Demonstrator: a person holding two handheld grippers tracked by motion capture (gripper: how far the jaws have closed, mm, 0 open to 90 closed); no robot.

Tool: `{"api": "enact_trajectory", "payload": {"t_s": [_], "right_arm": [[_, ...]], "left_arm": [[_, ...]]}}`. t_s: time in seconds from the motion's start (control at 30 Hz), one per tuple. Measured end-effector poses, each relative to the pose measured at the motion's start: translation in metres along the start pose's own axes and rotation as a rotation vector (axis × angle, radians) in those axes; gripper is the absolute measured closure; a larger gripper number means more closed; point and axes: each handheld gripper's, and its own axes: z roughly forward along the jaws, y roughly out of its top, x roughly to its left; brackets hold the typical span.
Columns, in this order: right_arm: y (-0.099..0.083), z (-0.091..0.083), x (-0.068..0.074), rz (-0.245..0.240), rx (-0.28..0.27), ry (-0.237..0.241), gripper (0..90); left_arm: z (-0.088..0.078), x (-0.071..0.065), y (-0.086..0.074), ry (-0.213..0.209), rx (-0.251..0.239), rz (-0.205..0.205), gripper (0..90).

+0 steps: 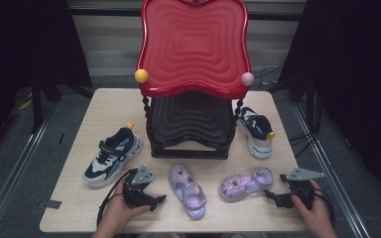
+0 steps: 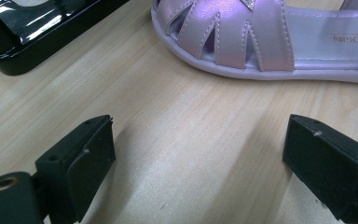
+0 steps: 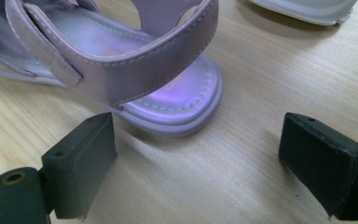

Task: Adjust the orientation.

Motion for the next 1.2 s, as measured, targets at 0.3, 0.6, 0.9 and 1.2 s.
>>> {"api": "enact_trajectory", "payload": {"t_s": [0.3,0.6,0.9,1.2], "right_arm": [[0.0,0.0,0.0,0.0,0.0,0.0,10.3],[0.0,0.0,0.0,-0.001,0.0,0.0,10.3],[0.0,0.0,0.0,0.001,0.0,0.0,10.3],[0.0,0.0,0.0,0.0,0.0,0.0,10.3]], "left_arm": [[0.0,0.0,0.0,0.001,0.0,0.0,8.5],[0.0,-0.001,0.001,0.026,-0.005,-0.022,10.8],[-0.006,-0.006,0.011,0.034,0.105,-0.062,16.8],[-0.018,-0.008,0.023,0.018,0.174,-0.132,19.1]]}}
